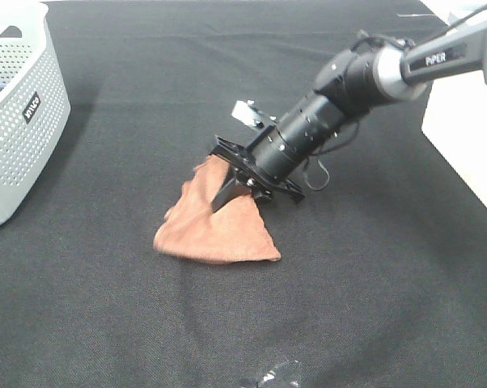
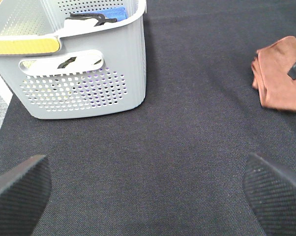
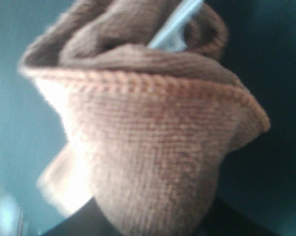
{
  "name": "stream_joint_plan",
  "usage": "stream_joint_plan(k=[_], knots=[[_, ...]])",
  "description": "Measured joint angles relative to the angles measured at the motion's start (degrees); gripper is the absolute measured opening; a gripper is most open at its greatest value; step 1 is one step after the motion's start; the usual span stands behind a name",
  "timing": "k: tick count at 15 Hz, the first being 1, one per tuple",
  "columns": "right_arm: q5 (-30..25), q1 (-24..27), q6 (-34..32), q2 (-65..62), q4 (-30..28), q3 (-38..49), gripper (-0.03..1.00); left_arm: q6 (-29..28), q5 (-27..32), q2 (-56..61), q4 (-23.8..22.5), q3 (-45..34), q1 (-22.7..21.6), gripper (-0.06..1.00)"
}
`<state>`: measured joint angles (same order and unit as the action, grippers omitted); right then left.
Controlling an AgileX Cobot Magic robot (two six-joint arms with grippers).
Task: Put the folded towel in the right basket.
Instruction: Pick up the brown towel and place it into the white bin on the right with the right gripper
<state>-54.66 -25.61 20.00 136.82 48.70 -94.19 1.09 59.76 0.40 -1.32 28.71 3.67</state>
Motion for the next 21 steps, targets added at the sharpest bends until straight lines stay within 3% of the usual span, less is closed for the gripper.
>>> stream_joint_plan(k=[3, 7, 8, 9, 10, 14, 16, 18, 21], knots=[[-12.0, 0.1, -0.1, -3.0, -2.9, -7.6, 0.22, 0.0, 0.0, 0.0, 0.0, 0.0, 0.0, 0.99], [-14.3, 0.9, -6.0, -16.1, -16.2, -11.8, 0.22, 0.0, 0.0, 0.0, 0.0, 0.0, 0.0, 0.99], [-14.3, 0.9, -6.0, -16.1, -16.2, -11.8, 0.22, 0.0, 0.0, 0.0, 0.0, 0.0, 0.0, 0.99], [-14.6, 4.0, -7.1, -26.5, -21.3, -11.8, 0.22, 0.0, 0.0, 0.0, 0.0, 0.0, 0.0, 0.99], [-14.6, 7.1, -7.4, -31.5, -21.7, -11.8, 0.22, 0.0, 0.0, 0.0, 0.0, 0.0, 0.0, 0.99], [-14.6, 34.7, -7.4, -43.4, -23.8, -12.0, 0.22, 0.0, 0.0, 0.0, 0.0, 0.0, 0.0, 0.99], [-12.7, 44.7, -7.4, -42.7, -24.0, -12.0, 0.22, 0.0, 0.0, 0.0, 0.0, 0.0, 0.0, 0.99], [-9.4, 49.7, -7.4, -39.8, -24.0, -12.0, 0.22, 0.0, 0.0, 0.0, 0.0, 0.0, 0.0, 0.99], [-8.5, 50.2, -6.5, -30.5, -25.0, -12.0, 0.22, 0.0, 0.0, 0.0, 0.0, 0.0, 0.0, 0.99]])
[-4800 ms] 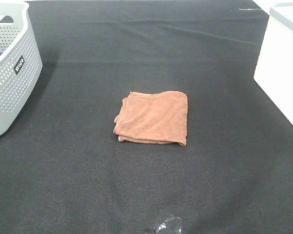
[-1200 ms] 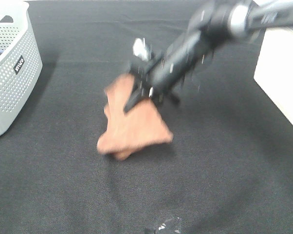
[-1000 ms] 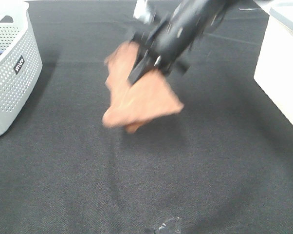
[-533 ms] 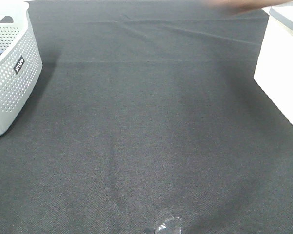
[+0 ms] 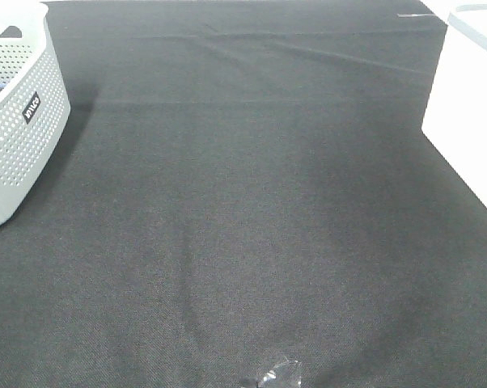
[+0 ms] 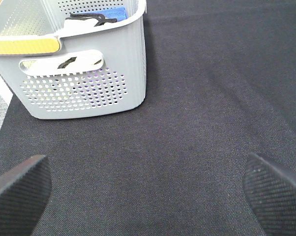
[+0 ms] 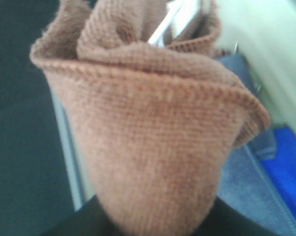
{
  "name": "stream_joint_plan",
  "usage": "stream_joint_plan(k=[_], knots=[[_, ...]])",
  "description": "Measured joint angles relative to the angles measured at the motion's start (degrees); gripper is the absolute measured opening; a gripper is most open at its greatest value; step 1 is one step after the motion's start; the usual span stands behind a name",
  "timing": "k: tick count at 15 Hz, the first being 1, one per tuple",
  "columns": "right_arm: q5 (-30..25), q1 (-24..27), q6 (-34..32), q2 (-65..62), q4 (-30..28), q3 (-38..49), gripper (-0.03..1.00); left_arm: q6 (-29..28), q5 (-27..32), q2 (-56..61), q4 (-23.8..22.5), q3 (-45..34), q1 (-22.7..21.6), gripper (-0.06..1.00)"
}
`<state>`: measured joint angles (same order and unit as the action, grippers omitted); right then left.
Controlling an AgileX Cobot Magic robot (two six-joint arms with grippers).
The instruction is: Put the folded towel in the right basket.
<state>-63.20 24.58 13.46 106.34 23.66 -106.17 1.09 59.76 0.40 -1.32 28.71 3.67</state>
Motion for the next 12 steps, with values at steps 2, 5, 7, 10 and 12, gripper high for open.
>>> stream_joint_plan(k=[2, 5, 7, 10, 12], knots=[[-0.2, 0.0, 0.1, 4.2, -0.6, 0.0, 0.36, 0.0, 0.0, 0.0, 0.0, 0.0, 0.0, 0.99], [0.2, 0.0, 0.2, 6.6, -2.2, 0.0, 0.83, 0.0, 0.0, 0.0, 0.0, 0.0, 0.0, 0.99], [0.5, 0.0, 0.4, 6.6, -2.9, 0.0, 0.94, 0.0, 0.0, 0.0, 0.0, 0.0, 0.0, 0.99], [-3.3, -2.5, 0.3, 6.1, -1.0, -1.0, 0.97, 0.0, 0.0, 0.0, 0.0, 0.0, 0.0, 0.99], [-4.8, -8.7, 0.2, 3.2, -3.8, -3.4, 0.97, 0.0, 0.0, 0.0, 0.0, 0.0, 0.0, 0.99]])
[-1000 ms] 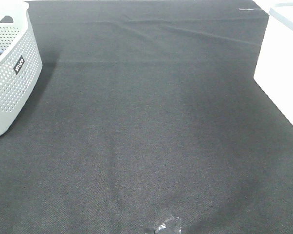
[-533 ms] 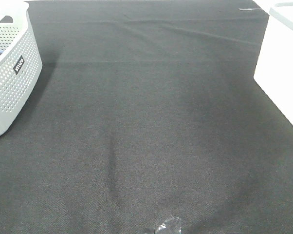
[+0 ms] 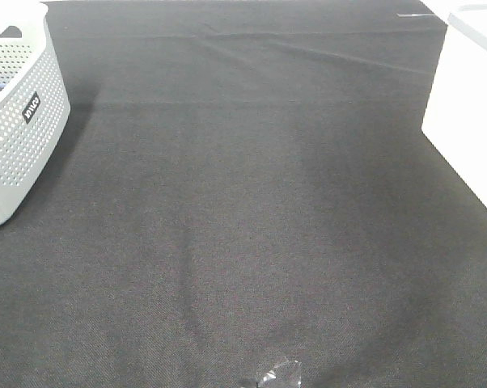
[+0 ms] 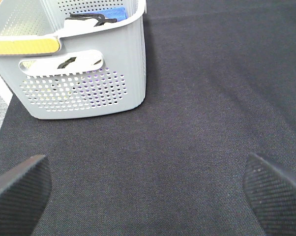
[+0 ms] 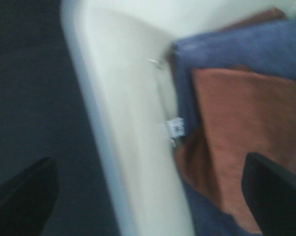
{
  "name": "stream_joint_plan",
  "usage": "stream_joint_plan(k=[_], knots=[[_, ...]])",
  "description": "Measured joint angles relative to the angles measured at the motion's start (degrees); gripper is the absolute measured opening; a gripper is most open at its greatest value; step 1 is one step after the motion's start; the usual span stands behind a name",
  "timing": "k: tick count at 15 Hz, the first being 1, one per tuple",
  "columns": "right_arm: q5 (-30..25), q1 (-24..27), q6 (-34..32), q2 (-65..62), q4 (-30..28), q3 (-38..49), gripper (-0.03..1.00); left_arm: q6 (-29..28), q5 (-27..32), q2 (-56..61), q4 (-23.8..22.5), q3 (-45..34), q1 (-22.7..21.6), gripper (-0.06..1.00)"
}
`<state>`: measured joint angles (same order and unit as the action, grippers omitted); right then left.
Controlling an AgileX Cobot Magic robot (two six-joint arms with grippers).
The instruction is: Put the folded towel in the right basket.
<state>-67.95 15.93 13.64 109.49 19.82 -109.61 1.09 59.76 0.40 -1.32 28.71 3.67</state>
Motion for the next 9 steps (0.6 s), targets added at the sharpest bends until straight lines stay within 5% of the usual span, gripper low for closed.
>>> stream_joint_plan(k=[3, 9], knots=[[-1.4, -9.1, -1.1, -7.2, -1.5, -1.0, 0.97, 0.0, 0.0, 0.0, 0.0, 0.0, 0.0, 0.99], [-1.5, -10.0, -6.1, -30.4, -12.5, 13.1, 0.97, 0.0, 0.0, 0.0, 0.0, 0.0, 0.0, 0.99]])
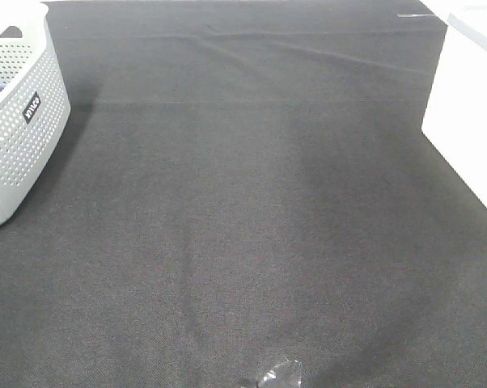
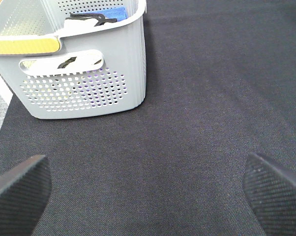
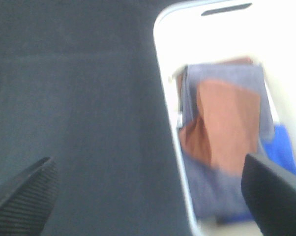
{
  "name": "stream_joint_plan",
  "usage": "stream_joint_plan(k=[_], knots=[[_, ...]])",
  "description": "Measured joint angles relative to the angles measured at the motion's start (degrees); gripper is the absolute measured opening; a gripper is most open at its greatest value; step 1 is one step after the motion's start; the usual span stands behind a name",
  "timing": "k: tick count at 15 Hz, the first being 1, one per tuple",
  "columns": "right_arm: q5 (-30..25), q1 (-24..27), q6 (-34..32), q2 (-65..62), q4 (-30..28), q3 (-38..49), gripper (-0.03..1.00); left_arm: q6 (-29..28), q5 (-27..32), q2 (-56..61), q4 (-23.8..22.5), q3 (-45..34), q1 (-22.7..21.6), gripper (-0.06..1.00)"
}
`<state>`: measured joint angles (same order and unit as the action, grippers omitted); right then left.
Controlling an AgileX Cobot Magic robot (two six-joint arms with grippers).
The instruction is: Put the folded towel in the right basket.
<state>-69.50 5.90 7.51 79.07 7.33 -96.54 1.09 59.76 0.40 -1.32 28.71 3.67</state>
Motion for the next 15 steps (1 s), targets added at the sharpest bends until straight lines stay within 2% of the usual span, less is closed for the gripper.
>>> stream_joint_plan(k=[1, 2, 3, 4, 5, 6, 8, 9, 10, 11, 15], knots=[[2.1, 0.0, -0.2, -7.2, -0.3, 8.7, 0.97, 0.0, 0.0, 0.0, 0.0, 0.0, 0.0, 0.99], [2.1, 0.0, -0.2, -7.2, -0.3, 8.7, 0.97, 0.0, 0.0, 0.0, 0.0, 0.0, 0.0, 0.99], [9.5, 0.0, 0.2, -19.0, -0.6, 22.1, 0.97, 0.0, 0.0, 0.0, 0.0, 0.0, 0.0, 0.99], [13.3, 0.0, 0.9, -24.2, -0.7, 28.2, 0.97, 0.0, 0.0, 0.0, 0.0, 0.0, 0.0, 0.99], [14.7, 0.0, 1.5, -28.1, -0.9, 31.3, 0.97, 0.0, 0.0, 0.0, 0.0, 0.0, 0.0, 0.99], [16.0, 0.0, 2.2, -36.2, -1.9, 39.6, 0.97, 0.0, 0.0, 0.0, 0.0, 0.0, 0.0, 0.99], [15.2, 0.0, 2.4, -45.0, -4.4, 48.5, 0.97, 0.0, 0.0, 0.0, 0.0, 0.0, 0.0, 0.99], [15.2, 0.0, 2.4, -45.0, -4.4, 48.5, 0.97, 0.0, 0.0, 0.0, 0.0, 0.0, 0.0, 0.99], [12.7, 0.0, 2.0, -50.4, -4.6, 54.3, 0.97, 0.0, 0.0, 0.0, 0.0, 0.0, 0.0, 0.99], [12.5, 0.0, 1.9, -51.8, -4.6, 55.7, 0.97, 0.0, 0.0, 0.0, -0.1, 0.0, 0.0, 0.99], [13.1, 0.0, 0.8, -53.2, -4.2, 57.3, 0.97, 0.0, 0.0, 0.0, -0.1, 0.0, 0.0, 0.99]])
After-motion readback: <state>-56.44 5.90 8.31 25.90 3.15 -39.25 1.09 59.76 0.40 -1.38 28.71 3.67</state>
